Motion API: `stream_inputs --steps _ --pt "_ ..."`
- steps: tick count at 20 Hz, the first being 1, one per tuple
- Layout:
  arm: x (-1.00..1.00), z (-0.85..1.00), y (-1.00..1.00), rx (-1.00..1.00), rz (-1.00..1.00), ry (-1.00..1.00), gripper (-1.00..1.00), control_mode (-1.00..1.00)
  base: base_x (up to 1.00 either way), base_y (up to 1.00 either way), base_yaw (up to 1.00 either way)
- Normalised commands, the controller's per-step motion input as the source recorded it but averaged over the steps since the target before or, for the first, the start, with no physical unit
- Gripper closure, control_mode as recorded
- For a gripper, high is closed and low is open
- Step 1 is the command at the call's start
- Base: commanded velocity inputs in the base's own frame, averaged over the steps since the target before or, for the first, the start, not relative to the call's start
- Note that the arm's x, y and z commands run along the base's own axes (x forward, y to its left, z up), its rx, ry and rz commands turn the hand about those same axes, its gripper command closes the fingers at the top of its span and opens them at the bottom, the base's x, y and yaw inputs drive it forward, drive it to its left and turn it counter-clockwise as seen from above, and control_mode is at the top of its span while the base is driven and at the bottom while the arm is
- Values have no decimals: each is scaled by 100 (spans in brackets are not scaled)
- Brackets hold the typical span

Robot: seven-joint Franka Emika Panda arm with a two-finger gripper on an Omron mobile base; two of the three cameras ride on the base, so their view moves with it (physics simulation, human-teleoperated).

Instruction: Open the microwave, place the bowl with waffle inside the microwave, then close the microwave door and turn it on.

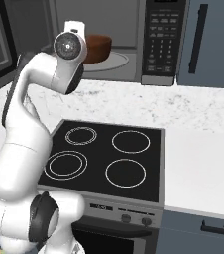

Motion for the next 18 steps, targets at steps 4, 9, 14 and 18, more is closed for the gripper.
stream_inputs --steps 4,9,14,18 --pt "-100 0 -16 0 -4 7 -100 -100 0 0 0" --pt "-92 0 -1 11 -9 0 -100 -100 0 0 0" --pt "-70 -7 1 41 -45 0 -100 -100 0 0 0" --pt "-72 -10 0 58 -64 0 -100 -100 0 0 0"
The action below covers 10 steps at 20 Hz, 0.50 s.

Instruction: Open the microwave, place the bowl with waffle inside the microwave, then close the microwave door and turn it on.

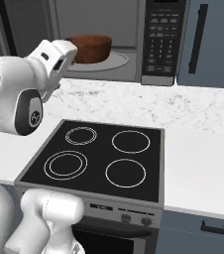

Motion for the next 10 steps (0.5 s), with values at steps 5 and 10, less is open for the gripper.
stream_inputs --steps 5,10 --pt "-48 -28 -2 87 -47 0 -100 -100 0 0 0" --pt "-40 -27 -26 99 -40 3 -100 -100 0 0 0"
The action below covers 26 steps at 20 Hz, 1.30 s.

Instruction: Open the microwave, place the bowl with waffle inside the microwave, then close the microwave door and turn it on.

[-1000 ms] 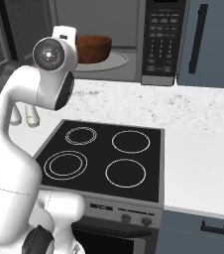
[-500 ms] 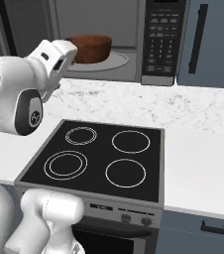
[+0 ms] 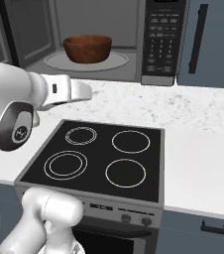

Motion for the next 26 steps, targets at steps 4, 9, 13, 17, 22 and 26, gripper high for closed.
stream_inputs --steps 4,9,13,17,22,26 --pt "-43 -12 -31 97 -12 16 -100 -100 0 0 0" --pt "-82 -8 22 42 -10 -5 -100 -100 0 0 0" --pt "-99 3 34 19 -11 -22 -100 -100 0 0 0" --pt "-100 12 49 6 -8 -27 -100 -100 0 0 0" --pt "-70 24 69 -14 -16 -16 -100 -100 0 0 0" --pt "-61 28 91 -24 -18 -4 -100 -100 0 0 0"
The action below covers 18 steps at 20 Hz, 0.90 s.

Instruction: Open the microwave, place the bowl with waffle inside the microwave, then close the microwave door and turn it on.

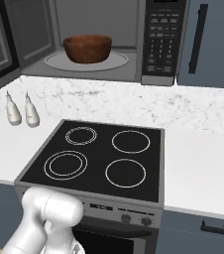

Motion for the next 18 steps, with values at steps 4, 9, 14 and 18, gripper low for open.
stream_inputs --steps 4,9,14,18 --pt "-78 2 89 -20 -20 -3 -100 -100 0 0 0" --pt "-98 0 56 -9 -10 -13 -100 -100 0 0 0" --pt "-37 0 80 -14 -1 -6 -100 -100 0 0 0" --pt "0 0 100 -27 -6 -1 -100 -100 0 0 0"
